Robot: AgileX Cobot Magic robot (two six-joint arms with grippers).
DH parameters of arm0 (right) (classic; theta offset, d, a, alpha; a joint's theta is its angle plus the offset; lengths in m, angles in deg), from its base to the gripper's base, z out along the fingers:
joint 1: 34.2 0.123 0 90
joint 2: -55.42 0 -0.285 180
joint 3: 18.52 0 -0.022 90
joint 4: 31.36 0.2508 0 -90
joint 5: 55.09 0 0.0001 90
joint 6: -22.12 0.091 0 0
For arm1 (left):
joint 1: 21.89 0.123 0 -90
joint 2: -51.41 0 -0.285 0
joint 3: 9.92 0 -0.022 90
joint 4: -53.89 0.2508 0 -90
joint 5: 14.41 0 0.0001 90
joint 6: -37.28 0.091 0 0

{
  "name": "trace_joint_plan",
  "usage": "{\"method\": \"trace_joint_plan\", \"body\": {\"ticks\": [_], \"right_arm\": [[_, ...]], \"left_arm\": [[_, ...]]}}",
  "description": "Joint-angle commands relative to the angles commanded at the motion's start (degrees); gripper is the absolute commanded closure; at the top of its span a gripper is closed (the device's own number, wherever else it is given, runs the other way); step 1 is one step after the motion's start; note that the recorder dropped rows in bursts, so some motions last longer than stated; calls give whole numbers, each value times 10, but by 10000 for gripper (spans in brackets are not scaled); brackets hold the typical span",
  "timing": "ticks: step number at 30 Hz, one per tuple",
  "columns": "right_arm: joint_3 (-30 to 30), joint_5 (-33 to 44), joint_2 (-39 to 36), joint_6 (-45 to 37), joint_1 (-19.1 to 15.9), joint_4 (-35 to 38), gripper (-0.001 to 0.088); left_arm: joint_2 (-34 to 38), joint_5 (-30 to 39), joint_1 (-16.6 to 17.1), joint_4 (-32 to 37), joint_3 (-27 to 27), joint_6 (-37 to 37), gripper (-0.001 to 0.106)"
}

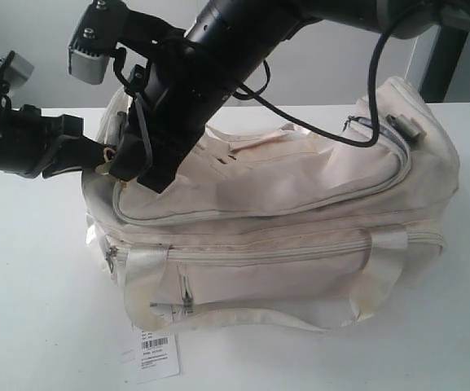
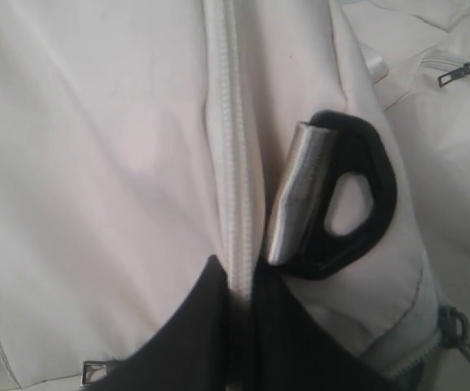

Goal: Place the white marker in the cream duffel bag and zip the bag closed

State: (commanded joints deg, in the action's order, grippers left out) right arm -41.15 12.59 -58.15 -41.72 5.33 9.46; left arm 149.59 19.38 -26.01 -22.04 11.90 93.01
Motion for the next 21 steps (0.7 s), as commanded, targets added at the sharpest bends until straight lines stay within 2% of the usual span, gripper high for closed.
{"method": "trace_joint_plan", "body": {"ticks": [5,21], "right_arm": [[0,-13,0,-5,11,17,868],[-1,23,4,-4,22,16,868]], "left_arm": [[0,-7,0,0,0,0,1050],[0,-12,0,-2,0,0,1050]]}}
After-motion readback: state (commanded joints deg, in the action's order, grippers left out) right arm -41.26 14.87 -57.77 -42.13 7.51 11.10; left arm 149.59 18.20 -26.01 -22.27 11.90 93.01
